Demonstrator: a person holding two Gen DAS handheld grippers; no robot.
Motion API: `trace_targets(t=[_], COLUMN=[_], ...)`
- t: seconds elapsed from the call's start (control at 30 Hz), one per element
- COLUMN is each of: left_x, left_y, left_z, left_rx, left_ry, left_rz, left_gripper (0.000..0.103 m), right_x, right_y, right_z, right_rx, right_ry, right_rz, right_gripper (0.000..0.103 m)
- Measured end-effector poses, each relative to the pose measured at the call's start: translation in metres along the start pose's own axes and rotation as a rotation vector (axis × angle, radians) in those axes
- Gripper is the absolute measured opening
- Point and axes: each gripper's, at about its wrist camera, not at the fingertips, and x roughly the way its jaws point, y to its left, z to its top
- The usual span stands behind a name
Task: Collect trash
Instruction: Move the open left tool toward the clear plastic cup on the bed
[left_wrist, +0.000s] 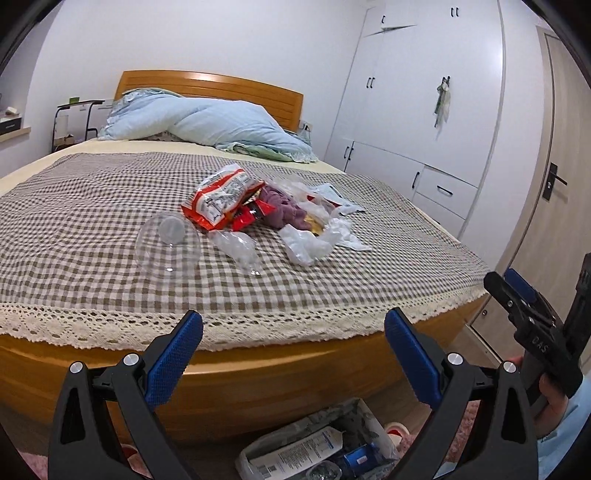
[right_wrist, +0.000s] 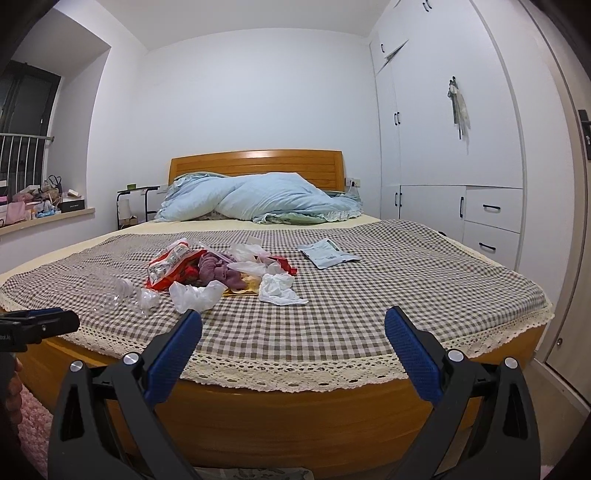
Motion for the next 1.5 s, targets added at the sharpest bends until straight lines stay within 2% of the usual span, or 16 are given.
trace_targets(t=[0.53, 0.83, 0.93, 1.1, 1.27, 1.5], left_x=[0.025, 0.030, 0.039, 0.046, 0.058, 0.076], left_y=[0.020, 0.022, 0.022, 0.036, 0.052, 0.071], left_z=[0.013, 0.032, 0.034, 0.031, 0.031, 0.038], left_rx=[-0.007, -0.011, 0.007, -0.023, -0.032, -0.068], left_ry=[-0.098, -0.109, -0.102, -0.083, -0.065, -0.045], left_rz=[0.046, 0.051, 0.091, 0.165, 0.304, 0.353], left_gripper=[0.095, 0.095, 0.095, 0.095, 0.095, 0.095], right_x=[0.025, 0.041, 0.051, 0.064, 0.075, 0.080], right_y=[0.001, 0.005, 0.007, 0.004, 0.002, 0.001], right_z=[-0.005, 0.003, 0.005, -0.004, -0.011, -0.015], right_rx=[-0.028, -0.086, -0.102, -0.091, -0.066, -0.037], right_ry=[0.000, -0.037, -0.030, 0.013, 0.056, 0.090], right_rz=[-0.042, -0.051, -0.037, -0.041, -0.040, -0.030], right_gripper=[0.095, 0.095, 0.095, 0.095, 0.095, 0.095])
